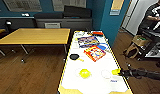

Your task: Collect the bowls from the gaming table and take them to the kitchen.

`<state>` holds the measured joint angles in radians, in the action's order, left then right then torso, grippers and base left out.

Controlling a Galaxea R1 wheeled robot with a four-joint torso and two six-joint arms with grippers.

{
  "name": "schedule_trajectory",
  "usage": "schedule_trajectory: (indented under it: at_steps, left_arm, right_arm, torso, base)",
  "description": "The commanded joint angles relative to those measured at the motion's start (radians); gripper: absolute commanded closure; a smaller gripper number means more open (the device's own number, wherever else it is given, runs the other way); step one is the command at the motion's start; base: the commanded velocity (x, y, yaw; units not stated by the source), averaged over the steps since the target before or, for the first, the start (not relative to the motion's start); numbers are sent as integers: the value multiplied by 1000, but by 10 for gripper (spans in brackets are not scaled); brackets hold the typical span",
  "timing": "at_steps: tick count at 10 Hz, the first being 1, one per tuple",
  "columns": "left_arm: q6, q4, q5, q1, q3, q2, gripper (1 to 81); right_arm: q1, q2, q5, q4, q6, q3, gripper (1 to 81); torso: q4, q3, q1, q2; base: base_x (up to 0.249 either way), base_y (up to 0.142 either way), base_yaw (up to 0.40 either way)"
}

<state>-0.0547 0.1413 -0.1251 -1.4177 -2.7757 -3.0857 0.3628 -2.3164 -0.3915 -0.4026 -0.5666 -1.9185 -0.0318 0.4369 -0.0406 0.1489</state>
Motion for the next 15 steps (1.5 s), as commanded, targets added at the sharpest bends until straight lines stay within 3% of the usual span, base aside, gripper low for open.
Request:
schedule_trajectory:
  at_steps: [1,3,5,6,8,10,13,15]
  left_arm:
    - [3,3,58,16,4,4,10]
    - [1,1,56,18,8,8,10]
    - [1,1,56,18,105,60,10]
    - [1,1,56,18,202,117,10]
    - [-1,3,55,22,456,280,10]
    - [-1,-2,55,39,667,437,10]
    - [-4,-9,55,82,910,609,10]
    - [-31,-8,55,127,1072,732,10]
  right_arm:
    - [111,495,117,125,1,504,811]
    - [286,628,211,210,7,642,811]
    - [514,647,383,274,10,667,811]
    - [613,635,465,290,17,664,811]
    - [798,565,607,371,33,631,811]
    - [955,448,744,430,34,518,811]
    - [1098,265,856,542,34,329,811]
    - [1147,189,865,609,34,282,811]
  torso:
    - [0,0,0,0]
    - [0,0,0,0]
    - [0,0,0,0]
    - [0,0,0,0]
    - [0,0,0,0]
    - [0,0,0,0]
    - [0,-1,0,0]
    - [0,-1,1,0]
  base:
    - [0,0,0]
    - [0,0,0]
    - [0,0,0]
    - [0,0,0]
    - [0,0,0]
    - [0,0,0]
    - [0,0,0]
    - [0,0,0]
